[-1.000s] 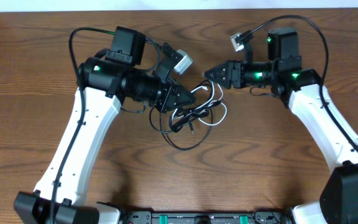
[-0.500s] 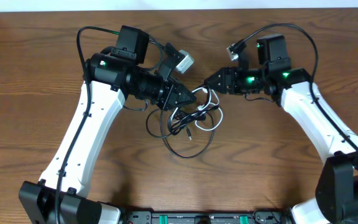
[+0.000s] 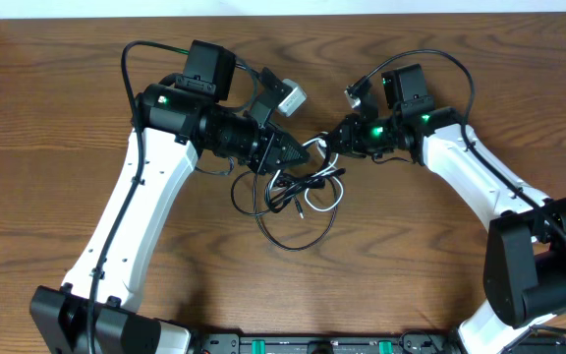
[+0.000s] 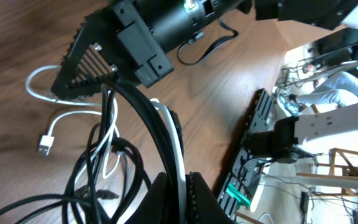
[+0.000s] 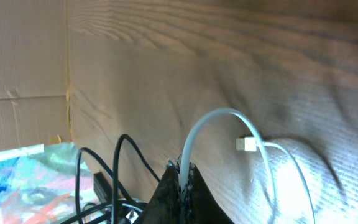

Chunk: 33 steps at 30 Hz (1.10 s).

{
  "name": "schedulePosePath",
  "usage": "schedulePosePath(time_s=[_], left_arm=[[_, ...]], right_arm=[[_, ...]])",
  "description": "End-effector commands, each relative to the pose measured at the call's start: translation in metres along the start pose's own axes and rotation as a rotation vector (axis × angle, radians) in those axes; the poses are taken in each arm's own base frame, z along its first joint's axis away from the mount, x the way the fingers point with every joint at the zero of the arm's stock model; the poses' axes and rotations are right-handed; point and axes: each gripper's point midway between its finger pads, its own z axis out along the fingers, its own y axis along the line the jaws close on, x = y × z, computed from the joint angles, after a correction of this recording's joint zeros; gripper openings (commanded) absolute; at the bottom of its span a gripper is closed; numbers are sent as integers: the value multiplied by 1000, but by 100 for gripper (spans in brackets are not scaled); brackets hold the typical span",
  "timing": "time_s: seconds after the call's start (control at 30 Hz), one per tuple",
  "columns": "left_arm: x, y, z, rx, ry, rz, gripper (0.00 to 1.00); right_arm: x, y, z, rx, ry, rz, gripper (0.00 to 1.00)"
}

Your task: Untangle cables

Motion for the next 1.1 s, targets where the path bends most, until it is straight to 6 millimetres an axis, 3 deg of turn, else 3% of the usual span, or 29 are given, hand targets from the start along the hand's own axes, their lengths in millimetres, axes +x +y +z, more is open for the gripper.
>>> schedulePosePath(time_s=[0.0, 0.13, 0.33, 0.53, 0.63, 0.67, 0.93, 1.07], left_arm=[[1, 14, -2, -83, 17, -6, 8], [9, 40, -5, -232, 49, -118, 8], [19, 74, -5, -393, 70, -278, 9], [29, 99, 10, -431, 113, -401, 37], [37, 110, 21, -427, 153, -439, 56], [39, 113, 25, -425, 165, -448, 57], [43, 128, 40, -412, 192, -469, 57], [36, 131, 41, -414, 166, -451, 57]], right_arm=[[-17, -3, -10, 7, -59, -14, 1], [-47, 1, -47, 6, -164, -27, 1], [-75, 45, -117, -34, -331, -150, 1], [-67, 88, -168, -2, -468, -248, 1], [-59, 102, -183, -2, -500, -281, 1], [-57, 105, -187, -4, -505, -287, 1], [-47, 112, -190, -24, -488, -282, 1], [-55, 142, -208, -79, -532, -348, 1]])
